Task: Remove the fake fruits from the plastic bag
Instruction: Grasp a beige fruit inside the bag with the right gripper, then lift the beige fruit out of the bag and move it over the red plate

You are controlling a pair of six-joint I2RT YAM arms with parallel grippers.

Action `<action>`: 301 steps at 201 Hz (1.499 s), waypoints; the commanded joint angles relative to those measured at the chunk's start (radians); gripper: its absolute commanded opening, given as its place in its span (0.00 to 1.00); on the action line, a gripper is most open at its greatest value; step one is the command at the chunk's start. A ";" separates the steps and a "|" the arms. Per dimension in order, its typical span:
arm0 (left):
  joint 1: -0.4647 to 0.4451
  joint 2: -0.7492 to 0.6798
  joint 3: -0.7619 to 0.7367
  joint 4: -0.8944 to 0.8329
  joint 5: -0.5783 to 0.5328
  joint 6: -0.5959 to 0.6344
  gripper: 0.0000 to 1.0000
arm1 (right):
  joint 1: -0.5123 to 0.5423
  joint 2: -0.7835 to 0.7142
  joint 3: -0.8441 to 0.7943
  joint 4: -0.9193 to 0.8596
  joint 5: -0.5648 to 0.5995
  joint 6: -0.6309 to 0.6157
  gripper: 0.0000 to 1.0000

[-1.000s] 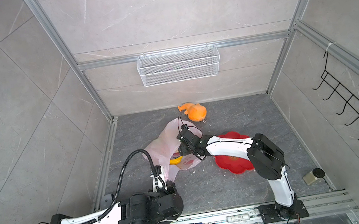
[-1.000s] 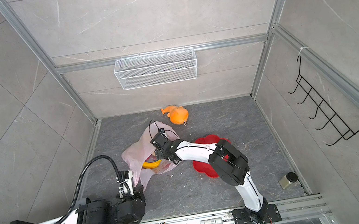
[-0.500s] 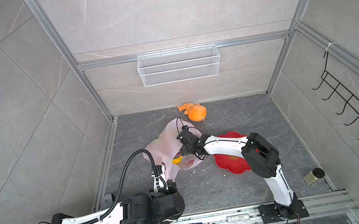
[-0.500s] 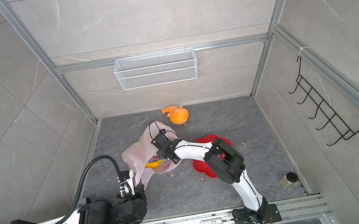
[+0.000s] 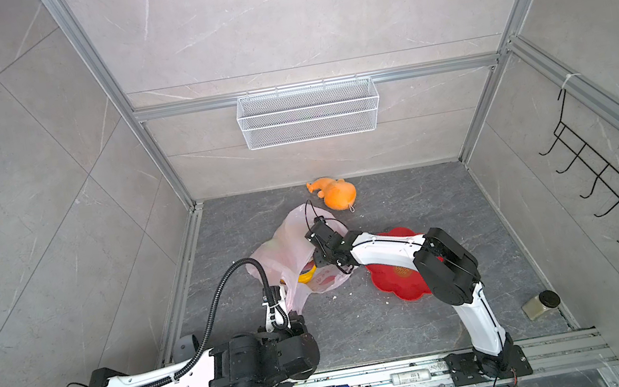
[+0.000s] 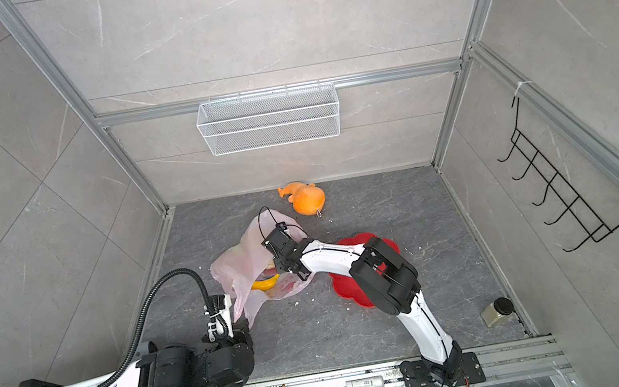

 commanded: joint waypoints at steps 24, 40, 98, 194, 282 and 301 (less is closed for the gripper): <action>-0.001 0.011 -0.020 0.045 -0.049 -0.020 0.00 | -0.003 -0.077 -0.023 0.013 -0.070 -0.022 0.30; -0.001 0.043 -0.010 0.054 -0.053 -0.024 0.00 | 0.001 -0.111 -0.028 -0.001 -0.103 -0.033 0.29; -0.001 0.090 0.033 -0.042 -0.065 -0.105 0.00 | 0.066 -0.273 -0.089 -0.076 -0.155 -0.067 0.29; -0.001 0.040 0.041 -0.035 -0.130 -0.081 0.00 | 0.135 -0.647 -0.270 -0.277 -0.160 -0.035 0.28; -0.001 0.024 0.031 -0.034 -0.141 -0.083 0.00 | -0.009 -0.969 -0.310 -0.566 0.044 -0.060 0.28; -0.001 0.026 0.035 -0.034 -0.141 -0.077 0.00 | -0.078 -0.974 -0.354 -0.558 0.044 -0.063 0.28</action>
